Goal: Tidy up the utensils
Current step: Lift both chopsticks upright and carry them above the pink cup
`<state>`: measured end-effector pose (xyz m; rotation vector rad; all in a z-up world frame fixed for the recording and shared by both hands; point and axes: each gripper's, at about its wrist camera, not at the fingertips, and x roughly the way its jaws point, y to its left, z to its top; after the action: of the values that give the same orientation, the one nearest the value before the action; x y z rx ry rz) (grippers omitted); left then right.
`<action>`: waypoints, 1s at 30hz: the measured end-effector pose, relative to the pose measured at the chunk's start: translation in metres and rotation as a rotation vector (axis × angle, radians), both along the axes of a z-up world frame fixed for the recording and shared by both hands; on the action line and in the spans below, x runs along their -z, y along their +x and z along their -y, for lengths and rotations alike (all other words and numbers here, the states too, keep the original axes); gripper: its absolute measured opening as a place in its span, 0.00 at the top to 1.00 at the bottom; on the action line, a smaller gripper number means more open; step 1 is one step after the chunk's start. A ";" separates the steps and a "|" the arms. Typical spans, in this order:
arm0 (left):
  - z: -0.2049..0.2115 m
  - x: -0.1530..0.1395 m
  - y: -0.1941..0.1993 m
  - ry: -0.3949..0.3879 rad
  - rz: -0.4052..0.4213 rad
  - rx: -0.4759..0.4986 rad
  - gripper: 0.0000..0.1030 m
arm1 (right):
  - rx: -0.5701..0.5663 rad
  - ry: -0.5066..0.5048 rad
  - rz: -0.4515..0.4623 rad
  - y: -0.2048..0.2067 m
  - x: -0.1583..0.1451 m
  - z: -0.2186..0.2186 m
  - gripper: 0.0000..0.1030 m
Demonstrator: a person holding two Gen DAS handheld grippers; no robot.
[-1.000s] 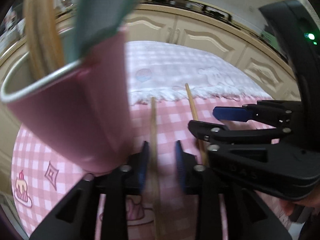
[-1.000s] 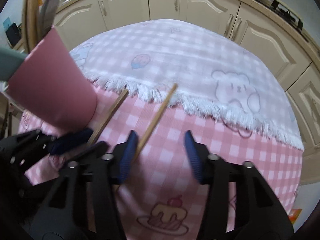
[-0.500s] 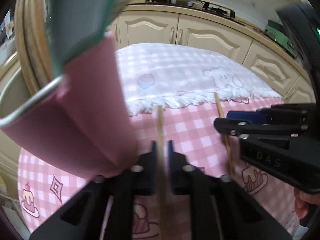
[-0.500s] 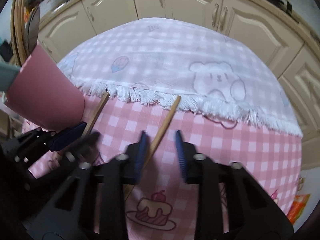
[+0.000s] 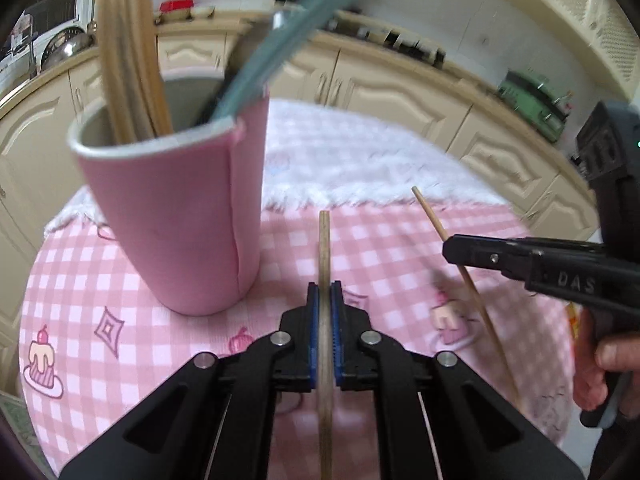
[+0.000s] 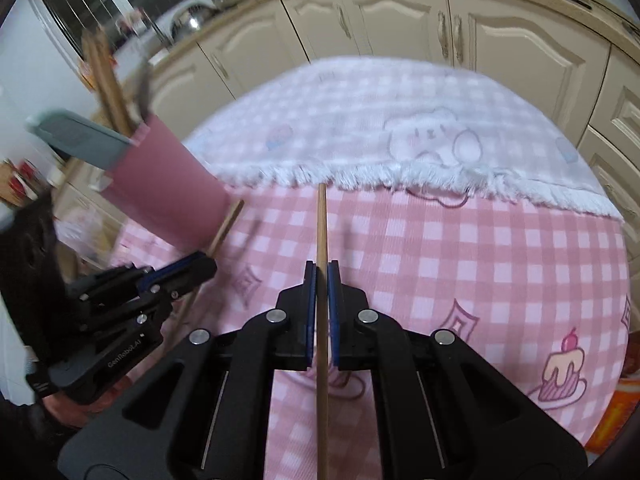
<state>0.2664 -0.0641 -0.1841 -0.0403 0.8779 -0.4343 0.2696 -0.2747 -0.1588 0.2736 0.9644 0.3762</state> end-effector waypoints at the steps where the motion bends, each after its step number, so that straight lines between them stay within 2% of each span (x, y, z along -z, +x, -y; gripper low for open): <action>1: -0.004 -0.008 -0.007 -0.020 0.031 0.006 0.95 | 0.001 0.030 0.019 -0.004 -0.006 0.003 0.94; 3: -0.008 -0.021 -0.020 -0.055 0.085 0.009 0.95 | 0.002 0.096 0.067 -0.015 -0.019 0.010 0.94; 6: -0.023 -0.044 -0.038 -0.112 0.172 0.010 0.95 | 0.005 0.134 0.136 -0.029 -0.035 0.015 0.94; 9: -0.037 -0.066 -0.054 -0.173 0.259 0.006 0.95 | 0.010 0.147 0.184 -0.038 -0.047 0.016 0.94; 17: -0.068 -0.104 -0.071 -0.279 0.409 -0.050 0.95 | -0.023 0.171 0.283 -0.051 -0.075 0.003 0.94; 24: -0.068 -0.101 -0.072 -0.284 0.413 -0.053 0.95 | -0.042 0.163 0.278 -0.050 -0.075 -0.007 0.94; 27: -0.071 -0.096 -0.072 -0.285 0.426 -0.078 0.95 | -0.051 0.156 0.271 -0.051 -0.073 -0.011 0.94; 30: -0.078 -0.086 -0.065 -0.290 0.401 -0.136 0.94 | -0.059 0.148 0.256 -0.049 -0.070 -0.014 0.94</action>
<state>0.2017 0.0144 -0.0978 -0.2695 0.4098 -0.4204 0.2203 -0.2606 -0.0889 0.3230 0.6951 0.5248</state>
